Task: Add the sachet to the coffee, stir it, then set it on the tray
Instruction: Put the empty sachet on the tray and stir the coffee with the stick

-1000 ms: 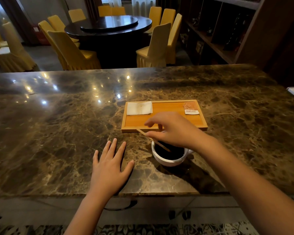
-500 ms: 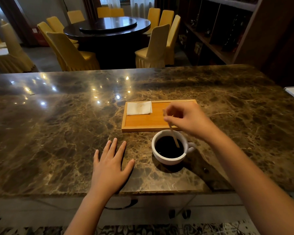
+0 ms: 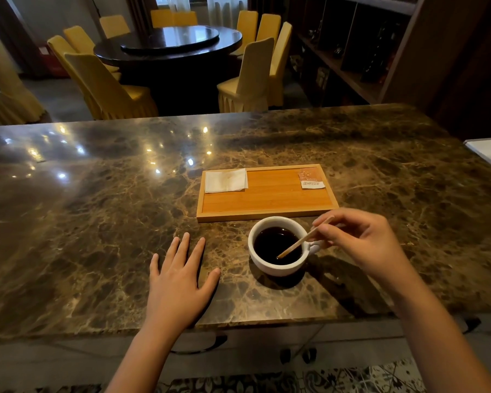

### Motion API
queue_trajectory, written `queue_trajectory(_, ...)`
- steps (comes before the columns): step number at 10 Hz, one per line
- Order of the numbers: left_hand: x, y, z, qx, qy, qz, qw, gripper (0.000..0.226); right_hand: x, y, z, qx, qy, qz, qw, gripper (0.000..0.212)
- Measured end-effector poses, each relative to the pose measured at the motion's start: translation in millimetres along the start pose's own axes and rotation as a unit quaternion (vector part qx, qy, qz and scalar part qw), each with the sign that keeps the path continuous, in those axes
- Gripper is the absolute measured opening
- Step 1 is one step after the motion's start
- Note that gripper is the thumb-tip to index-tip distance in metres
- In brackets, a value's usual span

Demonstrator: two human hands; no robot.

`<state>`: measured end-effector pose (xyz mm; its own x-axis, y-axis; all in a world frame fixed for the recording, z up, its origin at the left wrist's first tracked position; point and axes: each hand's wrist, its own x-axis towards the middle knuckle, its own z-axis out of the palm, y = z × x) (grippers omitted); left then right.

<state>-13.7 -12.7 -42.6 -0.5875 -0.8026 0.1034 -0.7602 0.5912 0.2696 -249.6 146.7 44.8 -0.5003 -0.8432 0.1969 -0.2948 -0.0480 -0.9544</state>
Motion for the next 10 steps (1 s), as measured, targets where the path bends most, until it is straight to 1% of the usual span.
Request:
queue_trajectory(1, 0.3, -0.3, 0.2, -0.001, -0.001, 0.001, 1.000, 0.076, -4.9, 5.2, 8.6, 0.025, 0.021, -0.015, 0.999, 0.014)
queue_trajectory(2, -0.4, -0.7, 0.2, -0.003, 0.000, 0.002, 1.000, 0.076, -6.5, 11.8, 19.9, -0.003, 0.068, -0.054, 0.996, 0.008)
queue_trajectory(3, -0.7, -1.2, 0.2, -0.002, 0.001, 0.001, 1.000, 0.076, -7.7, 13.7, 20.9, -0.077, 0.089, -0.109, 0.987, 0.013)
queue_trajectory(4, -0.5, -1.0, 0.6, 0.003, 0.000, -0.001, 1.000, 0.077, -11.7, 12.1, 15.9, -0.165, 0.091, -0.156, 0.970, 0.021)
queue_trajectory(5, 0.0, -0.7, 0.1, 0.004, -0.003, -0.002, 1.000, 0.077, -14.7, 9.2, 12.5, -0.185, 0.074, -0.161, 0.967, 0.021)
queue_trajectory(6, 0.1, -0.3, -0.6, 0.004, -0.007, -0.001, 1.000, 0.078, -17.6, 6.9, 9.0, -0.170, 0.048, -0.146, 0.973, 0.017)
queue_trajectory(7, -0.1, -0.3, -0.7, 0.003, -0.006, -0.002, 1.000, 0.078, -18.1, 7.4, 11.6, -0.118, 0.033, -0.124, 0.985, 0.018)
queue_trajectory(8, 0.0, -0.1, -0.4, 0.001, -0.003, -0.002, 1.000, 0.078, -16.9, 13.1, 23.2, -0.024, 0.036, -0.105, 0.994, 0.020)
queue_trajectory(9, 0.1, -0.5, -0.1, 0.004, -0.006, -0.002, 1.000, 0.078, -11.4, 20.6, 32.9, 0.007, 0.064, -0.111, 0.992, 0.018)
queue_trajectory(10, 0.2, -0.8, -0.4, 0.002, -0.005, -0.002, 1.000, 0.078, -8.8, 23.1, 34.1, -0.023, 0.079, -0.122, 0.989, 0.017)
